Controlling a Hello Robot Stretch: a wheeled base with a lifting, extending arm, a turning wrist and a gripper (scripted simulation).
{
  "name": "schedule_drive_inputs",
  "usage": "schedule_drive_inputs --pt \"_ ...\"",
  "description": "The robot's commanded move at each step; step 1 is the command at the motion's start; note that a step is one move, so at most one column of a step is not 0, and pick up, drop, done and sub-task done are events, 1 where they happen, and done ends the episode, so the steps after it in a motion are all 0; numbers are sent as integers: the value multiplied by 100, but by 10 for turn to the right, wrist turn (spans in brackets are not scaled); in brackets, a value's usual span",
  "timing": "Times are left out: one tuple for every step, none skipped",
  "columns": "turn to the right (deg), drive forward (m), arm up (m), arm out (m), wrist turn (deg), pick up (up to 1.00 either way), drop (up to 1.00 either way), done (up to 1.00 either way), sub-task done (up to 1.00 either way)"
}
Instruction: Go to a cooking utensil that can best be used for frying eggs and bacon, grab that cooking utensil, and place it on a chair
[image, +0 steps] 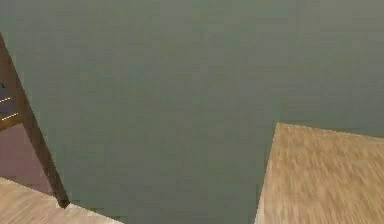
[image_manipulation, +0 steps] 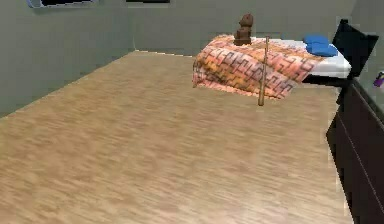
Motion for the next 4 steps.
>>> schedule_drive_inputs --pt "-450 0 0 0 0 0 0 0 0" --pt "-240 0 0 0 0 0 0 0 0" --pt "0 30 0 0 0 0 0 0 0" --pt "60 0 0 0 0 0 0 0 0"
